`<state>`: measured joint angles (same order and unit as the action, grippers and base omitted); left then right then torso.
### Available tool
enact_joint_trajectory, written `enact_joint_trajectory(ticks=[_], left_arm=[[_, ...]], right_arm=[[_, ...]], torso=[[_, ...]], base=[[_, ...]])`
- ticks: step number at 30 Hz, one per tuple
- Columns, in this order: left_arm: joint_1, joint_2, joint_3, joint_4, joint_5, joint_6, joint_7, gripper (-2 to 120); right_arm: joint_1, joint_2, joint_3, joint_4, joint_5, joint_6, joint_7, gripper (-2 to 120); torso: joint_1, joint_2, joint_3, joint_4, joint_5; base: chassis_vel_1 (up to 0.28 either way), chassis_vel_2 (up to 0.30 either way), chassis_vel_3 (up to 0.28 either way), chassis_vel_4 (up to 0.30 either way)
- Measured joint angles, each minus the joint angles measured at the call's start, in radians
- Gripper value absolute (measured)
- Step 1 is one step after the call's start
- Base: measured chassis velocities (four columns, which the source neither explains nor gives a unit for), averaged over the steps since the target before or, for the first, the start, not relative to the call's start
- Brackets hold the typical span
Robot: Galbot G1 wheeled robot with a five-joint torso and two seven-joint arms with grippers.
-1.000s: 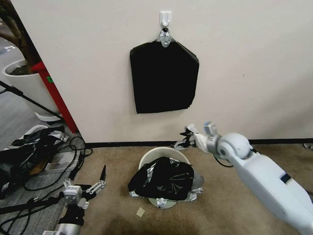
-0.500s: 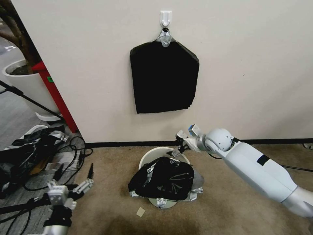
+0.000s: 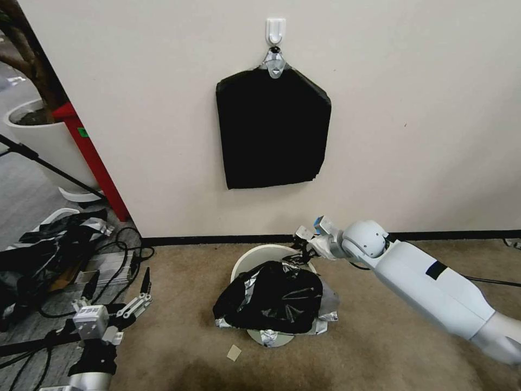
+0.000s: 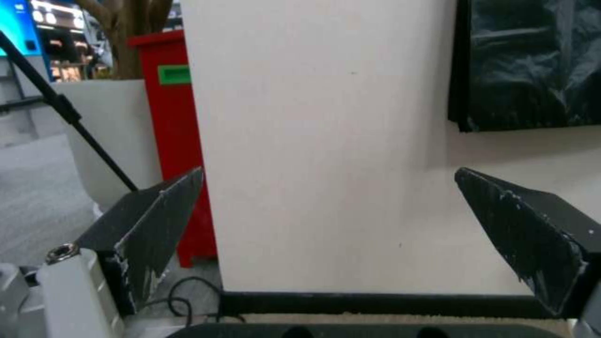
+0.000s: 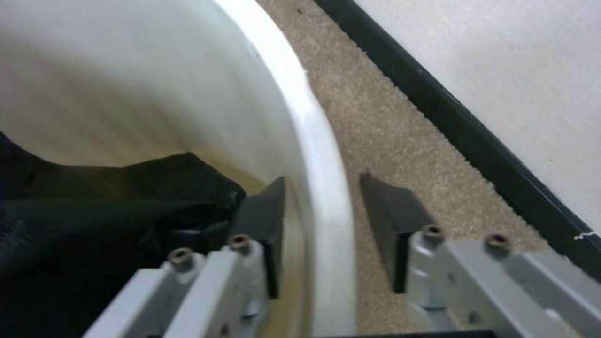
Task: Place a trash bag onto the trash bin.
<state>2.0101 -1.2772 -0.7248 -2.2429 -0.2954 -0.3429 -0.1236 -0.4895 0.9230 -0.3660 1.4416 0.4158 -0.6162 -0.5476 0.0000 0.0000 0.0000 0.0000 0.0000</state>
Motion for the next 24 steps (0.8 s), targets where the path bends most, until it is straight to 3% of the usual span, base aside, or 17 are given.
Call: enact_joint_trajectory(ticks=[7,16,21,24], left_arm=[[-0.002,-0.003,0.009,-0.007,-0.014,0.012,-0.010,100],[-0.005,-0.005,0.011,-0.014,-0.015,0.016,-0.017,100],[-0.008,-0.007,0.013,-0.019,-0.020,0.021,-0.021,100],[-0.015,-0.006,0.013,-0.019,-0.026,0.028,-0.030,100]], right_arm=[[-0.002,-0.001,-0.009,0.007,0.024,-0.004,0.009,10],[-0.011,-0.011,-0.014,0.034,0.075,-0.018,0.065,9],[-0.023,-0.035,0.000,0.082,0.183,-0.071,0.153,7],[-0.060,-0.053,0.055,0.145,0.329,-0.090,0.308,7]], torso=[[0.000,0.000,0.000,-0.0001,-0.0001],[0.000,0.000,0.000,0.0000,0.0000],[0.000,0.000,0.000,0.0001,0.0002],[0.000,0.000,0.000,-0.0001,0.0000]], base=[[0.000,0.000,0.000,0.000],[0.000,0.000,0.000,0.000],[0.000,0.000,0.000,0.000],[0.000,0.000,0.000,0.000]])
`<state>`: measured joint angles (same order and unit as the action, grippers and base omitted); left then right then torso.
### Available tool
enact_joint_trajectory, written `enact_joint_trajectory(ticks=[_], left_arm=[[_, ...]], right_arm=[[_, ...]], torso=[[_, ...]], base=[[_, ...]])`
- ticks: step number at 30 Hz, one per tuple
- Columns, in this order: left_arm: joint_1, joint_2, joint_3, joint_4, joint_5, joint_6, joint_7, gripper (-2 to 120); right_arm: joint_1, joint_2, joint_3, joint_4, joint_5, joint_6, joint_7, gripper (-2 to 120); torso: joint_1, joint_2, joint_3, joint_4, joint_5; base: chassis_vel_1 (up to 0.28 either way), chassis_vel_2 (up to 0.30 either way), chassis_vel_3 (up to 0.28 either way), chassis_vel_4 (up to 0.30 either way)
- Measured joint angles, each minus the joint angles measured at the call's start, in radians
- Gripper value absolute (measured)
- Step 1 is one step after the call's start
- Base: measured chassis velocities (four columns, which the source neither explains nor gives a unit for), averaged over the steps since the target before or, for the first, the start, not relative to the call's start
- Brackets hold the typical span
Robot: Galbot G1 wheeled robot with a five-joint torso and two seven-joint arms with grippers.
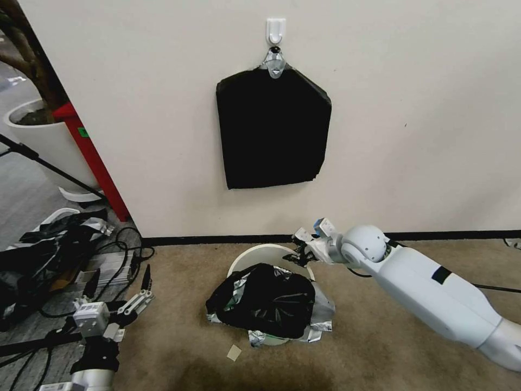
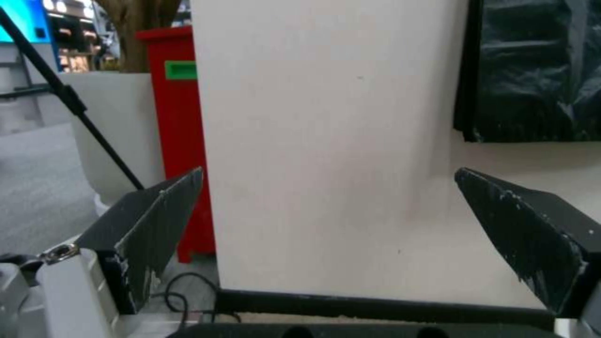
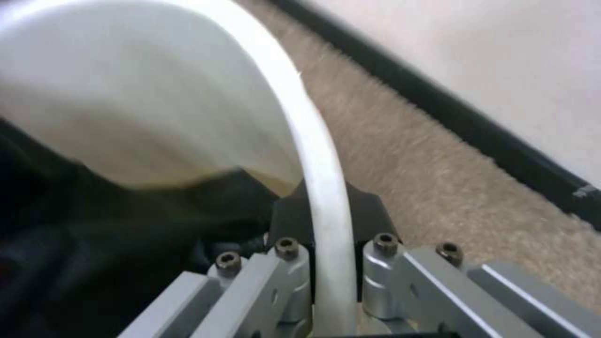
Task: Place a trash bag onto the trash bin.
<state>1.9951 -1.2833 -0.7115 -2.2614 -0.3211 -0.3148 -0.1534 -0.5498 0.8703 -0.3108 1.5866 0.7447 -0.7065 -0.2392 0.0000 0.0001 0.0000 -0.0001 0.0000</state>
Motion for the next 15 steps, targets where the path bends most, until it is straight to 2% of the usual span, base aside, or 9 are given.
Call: enact_joint_trajectory(ticks=[1,2,6,7,11,12,15], left_arm=[[-0.005,0.000,0.000,0.000,-0.006,0.007,-0.005,100],[-0.005,0.000,0.000,0.000,-0.006,0.007,-0.005,100],[-0.022,0.003,0.003,0.002,-0.025,0.026,-0.018,100],[-0.022,0.003,0.003,0.002,-0.025,0.026,-0.018,100],[-0.036,0.013,0.004,0.009,-0.038,0.039,-0.023,100],[-0.036,0.013,0.004,0.009,-0.038,0.039,-0.023,100],[-0.048,0.019,0.008,0.015,-0.045,0.050,-0.026,100]], right_arm=[[-0.027,-0.001,0.034,0.027,0.052,-0.002,0.070,7],[-0.027,-0.001,0.034,0.027,0.052,-0.002,0.070,7],[-0.130,-0.016,0.119,0.118,0.167,-0.004,0.248,7],[-0.130,-0.016,0.119,0.118,0.167,-0.004,0.248,7],[-0.240,-0.013,0.233,0.210,0.299,-0.005,0.447,7],[-0.240,-0.013,0.233,0.210,0.299,-0.005,0.447,7],[-0.306,0.021,0.308,0.269,0.464,-0.004,0.666,7]], torso=[[0.000,0.000,0.000,0.0003,0.0001],[0.000,0.000,0.000,0.0003,0.0001],[0.000,0.000,0.000,0.0000,0.0001],[0.000,0.000,0.000,0.0000,0.0001],[0.000,0.000,0.000,-0.0001,-0.0002],[0.000,0.000,0.000,-0.0001,-0.0002],[0.000,0.000,0.000,0.0000,-0.0001]], base=[[0.000,0.000,0.000,0.000],[0.000,0.000,0.000,0.000],[0.000,0.000,0.000,0.000],[0.000,0.000,0.000,0.000],[0.000,0.000,0.000,0.000],[0.000,0.000,0.000,0.000],[0.000,0.000,0.000,0.000]])
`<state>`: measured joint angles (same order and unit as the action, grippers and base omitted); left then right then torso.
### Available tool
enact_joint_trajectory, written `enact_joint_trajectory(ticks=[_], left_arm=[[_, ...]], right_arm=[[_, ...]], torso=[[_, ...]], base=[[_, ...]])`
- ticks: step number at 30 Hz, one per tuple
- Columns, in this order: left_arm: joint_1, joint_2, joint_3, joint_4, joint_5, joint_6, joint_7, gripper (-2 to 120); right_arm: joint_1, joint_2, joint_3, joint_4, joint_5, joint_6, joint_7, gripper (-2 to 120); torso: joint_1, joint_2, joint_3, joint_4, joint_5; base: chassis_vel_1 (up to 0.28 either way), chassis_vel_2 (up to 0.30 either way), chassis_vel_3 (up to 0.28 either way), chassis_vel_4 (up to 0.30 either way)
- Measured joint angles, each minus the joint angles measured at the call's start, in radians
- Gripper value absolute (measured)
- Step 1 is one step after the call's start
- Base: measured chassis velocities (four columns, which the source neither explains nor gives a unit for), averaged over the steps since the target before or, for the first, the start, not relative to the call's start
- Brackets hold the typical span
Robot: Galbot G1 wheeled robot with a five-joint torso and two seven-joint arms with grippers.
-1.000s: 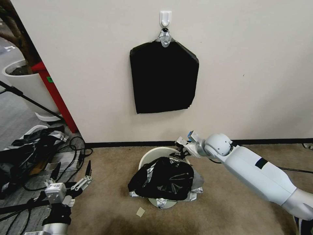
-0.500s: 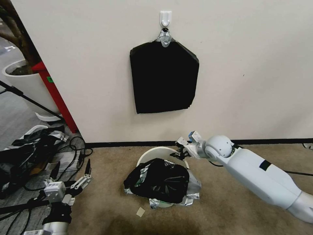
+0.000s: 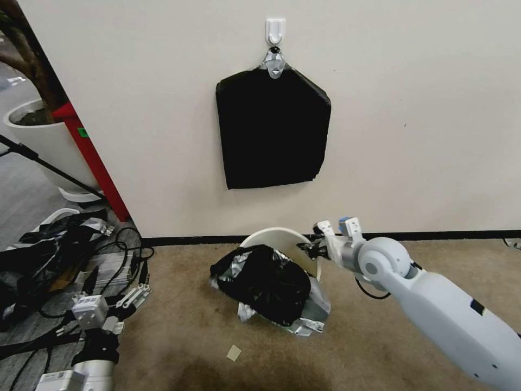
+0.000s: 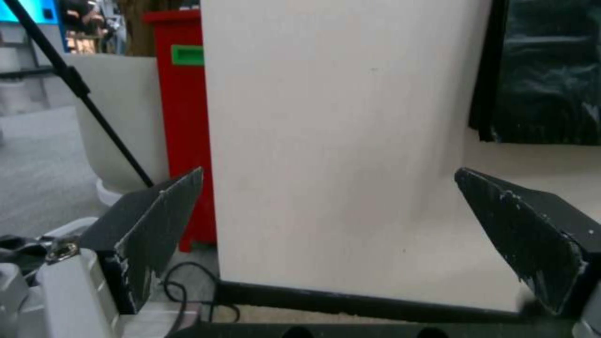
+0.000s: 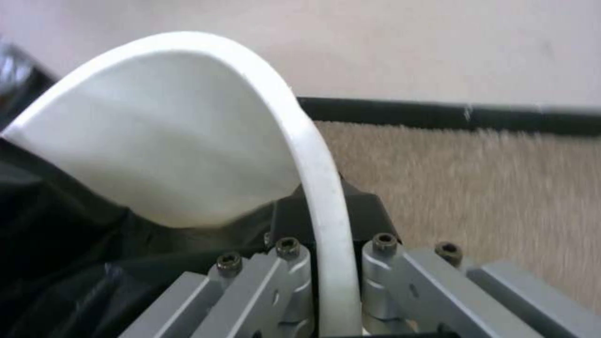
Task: Place a trash bag onto the trash bin.
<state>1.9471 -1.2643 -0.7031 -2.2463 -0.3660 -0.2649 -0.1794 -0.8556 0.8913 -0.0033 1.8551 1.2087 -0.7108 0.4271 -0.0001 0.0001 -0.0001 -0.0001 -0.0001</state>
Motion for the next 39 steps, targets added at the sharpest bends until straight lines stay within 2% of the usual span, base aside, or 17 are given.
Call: enact_joint_trajectory(ticks=[1,2,4,6,9,11,14,21,30,39], left_arm=[[-0.002,0.001,0.001,0.001,-0.001,0.002,-0.001,100],[-0.002,0.001,0.001,0.001,-0.001,0.002,-0.001,100],[-0.004,0.002,0.004,0.001,-0.002,0.004,-0.002,100],[-0.004,0.002,0.005,0.001,-0.002,0.005,-0.003,100],[-0.001,0.004,0.008,0.000,-0.003,0.005,-0.005,100],[0.000,0.004,0.009,0.000,-0.003,0.005,-0.006,100],[0.004,0.003,0.012,0.000,-0.001,0.004,-0.008,100],[0.003,-0.002,0.015,0.000,0.000,0.005,-0.011,100],[0.003,-0.004,0.029,0.006,0.004,0.004,-0.012,100],[-0.002,-0.003,0.037,0.010,0.006,0.004,-0.011,100]], right_arm=[[-0.021,0.013,0.021,0.016,0.043,0.001,0.062,7],[-0.021,0.013,0.021,0.016,0.043,0.001,0.062,7],[-0.070,0.042,0.062,0.053,0.118,0.002,0.177,7],[-0.090,0.054,0.075,0.064,0.133,0.003,0.210,7],[-0.206,0.110,0.140,0.126,0.155,0.042,0.306,7],[-0.238,0.126,0.156,0.138,0.151,0.062,0.307,7],[-0.328,0.180,0.202,0.157,0.102,0.156,0.279,7],[-0.423,0.267,0.254,0.132,0.011,0.270,0.222,6],[-0.480,0.260,0.262,0.120,-0.199,0.315,0.151,6],[-0.490,0.273,0.232,0.118,-0.270,0.338,0.151,6]], torso=[[0.000,0.000,0.000,0.0002,0.0001],[0.000,0.000,0.000,0.0002,0.0001],[0.000,0.000,0.000,0.0003,-0.0001],[0.000,0.000,0.000,0.0002,0.0000],[0.000,0.000,0.000,0.0001,-0.0001],[0.000,0.000,0.000,-0.0001,-0.0001],[0.000,0.000,0.000,0.0000,-0.0001],[0.000,0.000,0.000,0.0000,0.0001],[0.000,0.000,0.000,0.0000,0.0001],[0.000,0.000,0.000,0.0001,0.0001]], base=[[0.000,0.000,0.000,0.000],[0.000,0.000,0.000,0.000],[0.000,0.000,0.000,0.000],[0.000,0.000,0.000,0.000],[0.000,0.000,0.000,0.000],[0.000,0.000,0.000,0.000],[0.000,0.000,0.000,0.000],[0.000,0.000,0.000,0.000],[0.000,0.000,0.000,0.000],[0.000,0.000,0.000,0.000]])
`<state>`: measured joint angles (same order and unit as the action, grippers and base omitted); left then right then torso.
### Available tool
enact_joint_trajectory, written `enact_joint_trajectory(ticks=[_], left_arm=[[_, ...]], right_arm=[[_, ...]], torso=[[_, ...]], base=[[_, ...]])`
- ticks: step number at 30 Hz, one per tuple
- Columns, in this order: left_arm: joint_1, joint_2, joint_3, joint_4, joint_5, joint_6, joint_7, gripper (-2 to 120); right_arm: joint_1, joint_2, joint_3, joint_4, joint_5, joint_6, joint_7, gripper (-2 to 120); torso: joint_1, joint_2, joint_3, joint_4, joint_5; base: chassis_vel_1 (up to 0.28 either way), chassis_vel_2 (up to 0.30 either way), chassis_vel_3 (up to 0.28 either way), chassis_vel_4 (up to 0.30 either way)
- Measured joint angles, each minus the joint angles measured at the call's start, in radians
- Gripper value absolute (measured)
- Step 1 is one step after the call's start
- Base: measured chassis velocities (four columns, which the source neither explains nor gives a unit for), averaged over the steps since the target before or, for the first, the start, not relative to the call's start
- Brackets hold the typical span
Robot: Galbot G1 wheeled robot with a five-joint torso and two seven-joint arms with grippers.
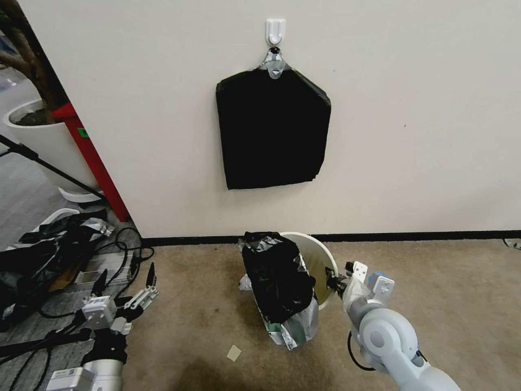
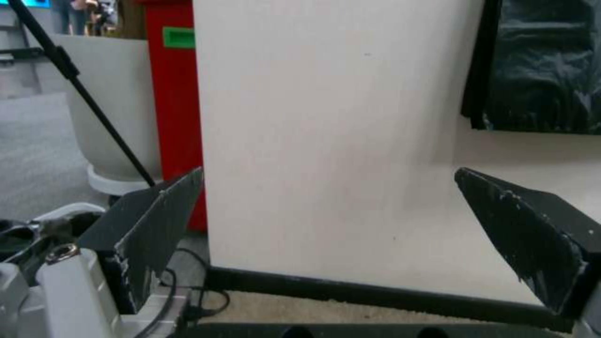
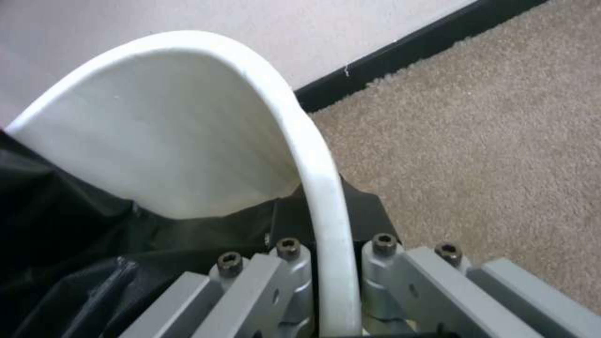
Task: Place a trash bag onto the trash bin.
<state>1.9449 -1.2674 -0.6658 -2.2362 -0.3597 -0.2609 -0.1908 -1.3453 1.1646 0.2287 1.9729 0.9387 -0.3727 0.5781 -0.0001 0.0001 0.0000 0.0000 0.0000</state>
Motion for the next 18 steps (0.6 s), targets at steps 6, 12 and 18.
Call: enact_joint_trajectory(ticks=[6,12,18], left_arm=[[-0.002,-0.001,0.004,0.004,0.000,0.000,0.000,100],[-0.007,-0.001,0.017,0.011,0.001,0.001,0.000,100],[-0.018,-0.004,0.036,0.019,0.005,0.001,0.000,100]], right_arm=[[-0.010,0.014,-0.025,-0.020,-0.063,0.028,0.005,6],[-0.032,0.036,-0.037,-0.026,-0.081,0.040,0.027,6],[-0.044,0.052,-0.049,-0.020,-0.088,0.047,0.048,6]], torso=[[0.000,0.000,0.000,0.0000,0.0000],[0.000,0.000,0.000,-0.0002,-0.0006],[0.000,0.000,0.000,-0.0003,-0.0003]], base=[[0.000,0.000,0.000,0.000],[0.000,0.000,0.000,0.000],[0.000,0.000,0.000,0.000]])
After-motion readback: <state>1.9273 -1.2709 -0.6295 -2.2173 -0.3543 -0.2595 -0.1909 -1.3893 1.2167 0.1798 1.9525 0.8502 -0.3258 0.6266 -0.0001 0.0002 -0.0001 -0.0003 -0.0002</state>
